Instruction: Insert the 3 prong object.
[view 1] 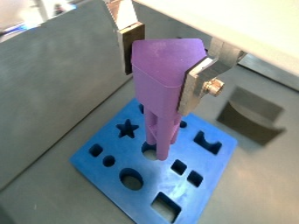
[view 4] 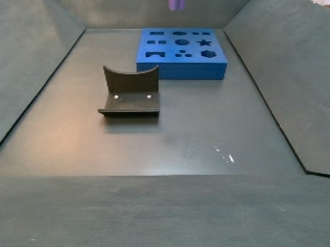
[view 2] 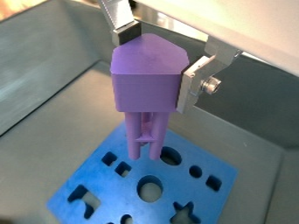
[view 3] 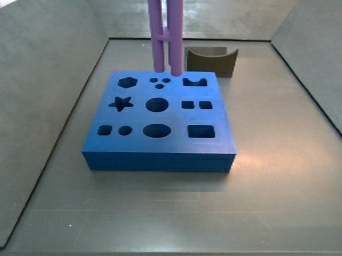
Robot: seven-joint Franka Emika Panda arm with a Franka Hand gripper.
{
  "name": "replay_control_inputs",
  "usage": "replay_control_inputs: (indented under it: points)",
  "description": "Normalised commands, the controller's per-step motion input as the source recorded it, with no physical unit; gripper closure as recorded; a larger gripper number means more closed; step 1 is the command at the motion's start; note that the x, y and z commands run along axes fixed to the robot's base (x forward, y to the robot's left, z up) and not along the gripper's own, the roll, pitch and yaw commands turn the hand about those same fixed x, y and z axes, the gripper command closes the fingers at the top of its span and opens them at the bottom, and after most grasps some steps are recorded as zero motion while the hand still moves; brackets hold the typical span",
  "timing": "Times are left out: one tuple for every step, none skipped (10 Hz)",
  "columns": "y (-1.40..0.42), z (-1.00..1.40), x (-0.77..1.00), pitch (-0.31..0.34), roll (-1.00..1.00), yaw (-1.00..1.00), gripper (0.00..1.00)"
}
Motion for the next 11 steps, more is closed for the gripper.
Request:
replay_control_inputs:
  points:
    - [0.08, -0.24, -0.04, 0.000, 0.00, -0.91, 1.00]
    - [0.36, -0.34, -0.18, 0.000, -0.05, -0.58, 1.00]
    - [0.60, -0.43, -0.27, 0.000, -0.18, -0.24, 1.00]
    - [0.74, -0.47, -0.18, -0.010, -0.22, -0.09, 1.00]
    - [0.75, -0.45, -0.18, -0.031, -0.25, -0.05, 1.00]
    - [0.76, -0.38, -0.15, -0.064, -0.28, -0.03, 1.00]
    - [0.75, -0.25, -0.05, -0.150, -0.37, 0.00, 1.00]
    - [0.75, -0.21, -0.04, -0.160, -0.35, 0.00, 1.00]
    - [0.64, -0.18, 0.00, -0.166, -0.34, -0.10, 1.00]
    - [0.47, -0.09, 0.00, -0.201, -0.34, -0.27, 1.00]
    - [0.15, -0.14, 0.10, -0.110, -0.14, -0.75, 1.00]
